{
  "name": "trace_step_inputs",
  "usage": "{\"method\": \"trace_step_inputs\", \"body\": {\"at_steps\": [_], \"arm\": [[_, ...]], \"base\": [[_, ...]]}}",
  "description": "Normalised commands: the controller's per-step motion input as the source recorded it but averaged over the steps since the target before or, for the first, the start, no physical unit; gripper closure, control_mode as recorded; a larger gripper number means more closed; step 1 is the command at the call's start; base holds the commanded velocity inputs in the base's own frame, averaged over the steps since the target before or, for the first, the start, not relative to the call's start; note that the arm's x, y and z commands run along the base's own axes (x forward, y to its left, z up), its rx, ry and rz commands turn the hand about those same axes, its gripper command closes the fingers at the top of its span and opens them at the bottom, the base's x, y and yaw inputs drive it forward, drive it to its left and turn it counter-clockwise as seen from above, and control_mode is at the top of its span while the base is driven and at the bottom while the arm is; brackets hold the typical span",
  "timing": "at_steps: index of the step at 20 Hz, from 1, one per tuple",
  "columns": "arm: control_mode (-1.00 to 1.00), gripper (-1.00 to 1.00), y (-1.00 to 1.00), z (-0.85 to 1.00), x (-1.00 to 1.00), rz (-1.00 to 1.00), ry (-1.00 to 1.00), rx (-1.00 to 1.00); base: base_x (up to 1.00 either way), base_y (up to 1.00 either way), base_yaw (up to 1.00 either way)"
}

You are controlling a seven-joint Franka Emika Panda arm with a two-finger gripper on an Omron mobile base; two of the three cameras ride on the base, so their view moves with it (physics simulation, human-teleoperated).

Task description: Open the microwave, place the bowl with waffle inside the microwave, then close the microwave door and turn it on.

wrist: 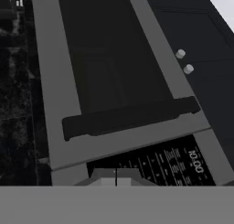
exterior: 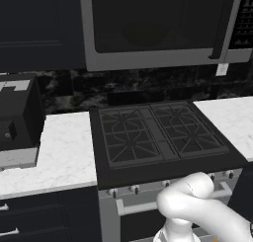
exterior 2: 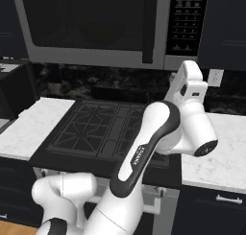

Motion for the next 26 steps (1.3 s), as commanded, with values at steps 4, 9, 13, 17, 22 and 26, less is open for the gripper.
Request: {"method": "trace_step_inputs", "body": {"at_steps": [4, 9, 13, 17, 22, 26], "arm": [[-1.0, 1.0, 0.0, 0.37, 0.04, 0.18, -0.1, 0.0], [-1.0, 1.0, -0.11, 0.21, 0.18, 0.03, -0.01, -0.1], [-1.0, 1.0, 0.0, 0.0, 0.07, 0.0, 0.0, -0.26], [-1.0, 1.0, 0.0, 0.07, 0.32, 0.0, 0.0, -0.17], [-1.0, 1.0, 0.0, 0.14, 0.67, -0.08, 0.05, -0.07], [-1.0, 1.0, -0.04, 0.0, 0.62, -0.14, 0.11, -0.08]], "base": [[0.0, 0.0, 0.0], [0.0, 0.0, 0.0], [0.0, 0.0, 0.0], [0.0, 0.0, 0.0], [0.0, 0.0, 0.0], [0.0, 0.0, 0.0]]}}
